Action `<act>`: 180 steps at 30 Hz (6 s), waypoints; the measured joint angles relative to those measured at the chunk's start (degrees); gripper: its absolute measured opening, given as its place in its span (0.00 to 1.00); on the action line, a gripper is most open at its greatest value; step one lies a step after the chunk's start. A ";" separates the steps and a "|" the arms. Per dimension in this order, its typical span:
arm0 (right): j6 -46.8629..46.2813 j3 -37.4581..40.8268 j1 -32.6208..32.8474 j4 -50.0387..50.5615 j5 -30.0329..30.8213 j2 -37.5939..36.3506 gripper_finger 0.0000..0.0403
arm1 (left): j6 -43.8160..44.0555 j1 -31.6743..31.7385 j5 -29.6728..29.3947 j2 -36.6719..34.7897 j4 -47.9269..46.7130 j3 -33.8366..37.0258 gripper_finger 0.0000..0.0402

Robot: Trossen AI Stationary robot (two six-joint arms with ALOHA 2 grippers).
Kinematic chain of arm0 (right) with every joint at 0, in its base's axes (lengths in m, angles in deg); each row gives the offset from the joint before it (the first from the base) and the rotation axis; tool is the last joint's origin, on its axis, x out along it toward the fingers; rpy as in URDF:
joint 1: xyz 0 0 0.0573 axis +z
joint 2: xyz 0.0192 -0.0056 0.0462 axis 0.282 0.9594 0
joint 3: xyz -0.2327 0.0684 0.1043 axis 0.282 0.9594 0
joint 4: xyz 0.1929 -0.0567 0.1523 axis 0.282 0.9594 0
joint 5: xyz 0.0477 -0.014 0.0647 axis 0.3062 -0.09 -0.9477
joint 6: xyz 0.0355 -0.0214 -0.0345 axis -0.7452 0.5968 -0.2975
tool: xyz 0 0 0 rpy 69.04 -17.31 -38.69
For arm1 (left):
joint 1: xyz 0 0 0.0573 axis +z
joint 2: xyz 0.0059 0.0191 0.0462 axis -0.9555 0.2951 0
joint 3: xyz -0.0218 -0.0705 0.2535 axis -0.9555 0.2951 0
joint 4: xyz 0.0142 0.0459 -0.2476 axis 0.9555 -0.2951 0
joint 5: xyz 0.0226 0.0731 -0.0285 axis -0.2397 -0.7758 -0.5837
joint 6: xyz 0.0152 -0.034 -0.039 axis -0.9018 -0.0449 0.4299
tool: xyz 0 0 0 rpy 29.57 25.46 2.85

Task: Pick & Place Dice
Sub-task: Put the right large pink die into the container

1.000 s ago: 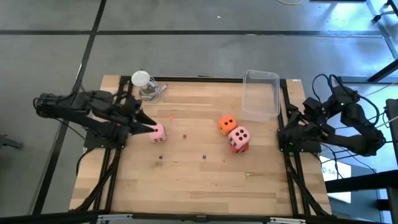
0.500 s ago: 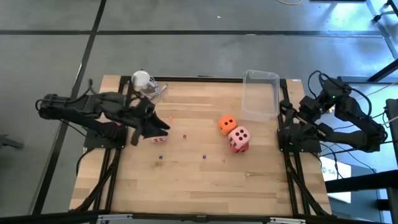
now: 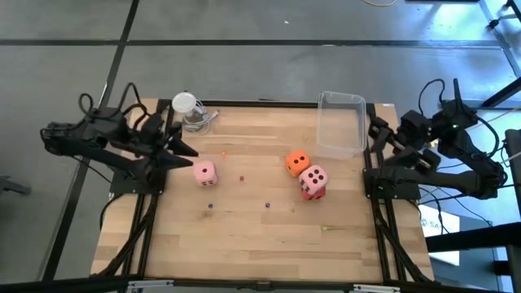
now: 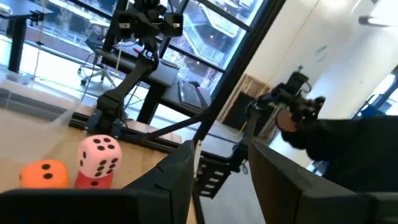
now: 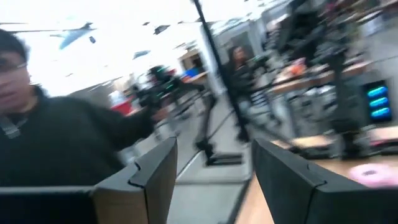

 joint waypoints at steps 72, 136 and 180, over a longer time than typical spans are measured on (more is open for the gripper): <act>5.46 -11.40 39.68 53.78 68.78 35.82 0.33 | -2.66 0.02 -28.64 -1.99 -28.72 0.03 0.36; 23.45 -6.23 40.39 42.12 70.16 54.95 0.60 | -7.70 0.02 -33.00 -2.01 -28.72 0.02 0.36; -12.45 -25.92 31.67 69.75 82.57 37.42 0.31 | -8.40 0.04 -32.58 -2.63 -28.70 0.02 0.36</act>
